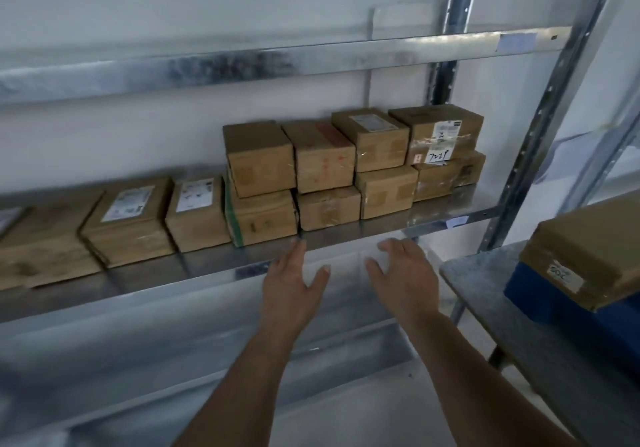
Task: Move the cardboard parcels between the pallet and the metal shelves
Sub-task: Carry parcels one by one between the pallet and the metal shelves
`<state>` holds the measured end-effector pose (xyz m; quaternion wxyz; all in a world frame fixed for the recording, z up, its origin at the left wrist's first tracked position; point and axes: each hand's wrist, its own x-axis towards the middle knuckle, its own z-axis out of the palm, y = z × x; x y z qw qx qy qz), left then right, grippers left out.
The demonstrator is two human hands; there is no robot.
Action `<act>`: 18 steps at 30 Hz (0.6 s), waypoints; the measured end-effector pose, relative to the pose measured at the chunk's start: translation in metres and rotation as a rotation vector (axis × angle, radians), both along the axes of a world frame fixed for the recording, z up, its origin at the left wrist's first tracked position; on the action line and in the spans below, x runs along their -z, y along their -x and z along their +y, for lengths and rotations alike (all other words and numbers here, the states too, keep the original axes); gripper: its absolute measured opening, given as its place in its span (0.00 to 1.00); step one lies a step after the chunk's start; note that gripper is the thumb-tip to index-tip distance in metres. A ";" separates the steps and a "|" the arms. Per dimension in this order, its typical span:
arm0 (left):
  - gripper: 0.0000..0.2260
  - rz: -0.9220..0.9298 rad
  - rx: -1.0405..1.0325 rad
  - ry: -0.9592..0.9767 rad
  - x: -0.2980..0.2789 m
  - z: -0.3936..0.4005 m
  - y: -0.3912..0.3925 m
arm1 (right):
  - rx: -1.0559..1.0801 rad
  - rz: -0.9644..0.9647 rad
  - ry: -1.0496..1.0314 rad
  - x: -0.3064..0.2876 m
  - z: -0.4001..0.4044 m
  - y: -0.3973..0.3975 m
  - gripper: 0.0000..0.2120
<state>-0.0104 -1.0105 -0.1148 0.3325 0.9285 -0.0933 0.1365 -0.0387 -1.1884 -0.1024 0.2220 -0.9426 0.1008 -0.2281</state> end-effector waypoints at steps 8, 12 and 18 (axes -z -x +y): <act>0.30 -0.023 -0.079 0.008 -0.010 0.059 -0.019 | -0.086 0.009 0.009 -0.014 0.058 -0.038 0.20; 0.29 -0.022 -0.085 0.003 -0.020 0.085 -0.038 | -0.123 0.026 0.008 -0.023 0.080 -0.057 0.21; 0.29 0.007 -0.073 0.073 -0.045 0.107 -0.077 | -0.127 0.032 -0.055 -0.046 0.095 -0.102 0.17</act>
